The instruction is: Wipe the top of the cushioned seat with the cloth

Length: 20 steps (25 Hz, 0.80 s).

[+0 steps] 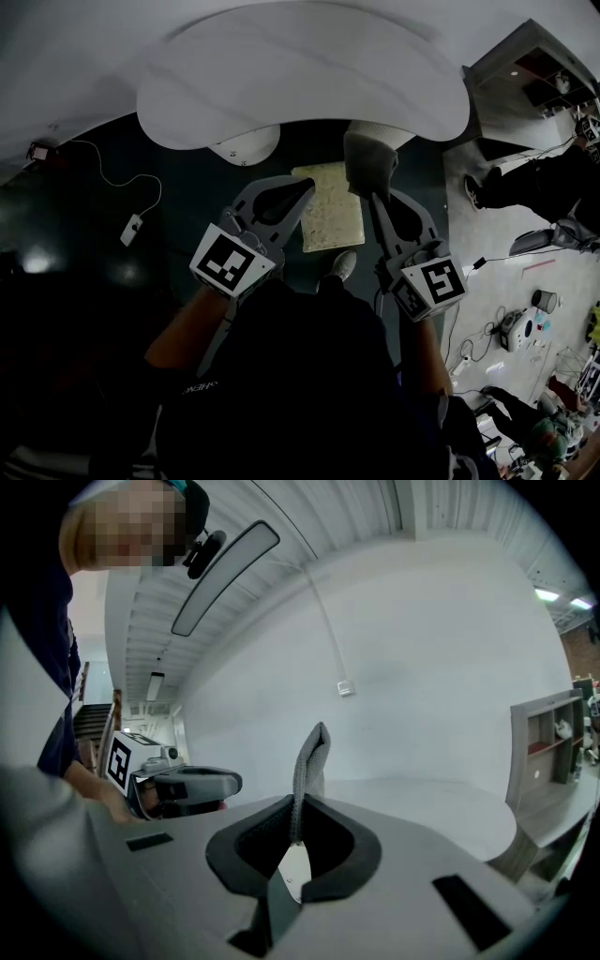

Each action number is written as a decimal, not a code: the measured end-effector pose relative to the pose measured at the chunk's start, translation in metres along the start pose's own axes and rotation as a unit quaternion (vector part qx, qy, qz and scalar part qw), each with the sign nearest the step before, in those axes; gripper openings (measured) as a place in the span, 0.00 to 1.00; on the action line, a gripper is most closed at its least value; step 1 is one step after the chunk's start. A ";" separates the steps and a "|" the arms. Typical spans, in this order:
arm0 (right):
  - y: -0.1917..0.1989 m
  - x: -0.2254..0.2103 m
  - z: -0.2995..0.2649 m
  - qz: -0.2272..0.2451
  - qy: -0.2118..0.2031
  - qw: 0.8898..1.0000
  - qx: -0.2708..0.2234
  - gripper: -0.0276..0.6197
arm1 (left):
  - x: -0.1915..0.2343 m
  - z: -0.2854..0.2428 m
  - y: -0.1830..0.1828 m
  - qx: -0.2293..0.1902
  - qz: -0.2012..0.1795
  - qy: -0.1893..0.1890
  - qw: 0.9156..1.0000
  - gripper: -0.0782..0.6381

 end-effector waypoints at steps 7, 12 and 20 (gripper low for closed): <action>0.000 0.000 -0.001 0.000 -0.001 1.000 0.003 0.09 | 0.000 0.001 0.006 0.018 -0.002 0.004 1.000 0.12; 0.002 0.001 -0.001 0.000 -0.002 1.000 0.009 0.09 | 0.000 0.001 0.006 0.015 -0.002 0.004 1.000 0.12; 0.001 0.001 -0.001 -0.002 0.000 1.000 0.012 0.09 | -0.001 0.001 0.003 0.012 -0.006 0.003 1.000 0.12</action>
Point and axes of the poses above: the fingertips, and each gripper's own axes: z backward along the fingers, x to its left, y out of its underside, the point moved 1 cm from there along z, backward along the fingers, and after that the axes turned 2 degrees about y, right-handed, at the moved point
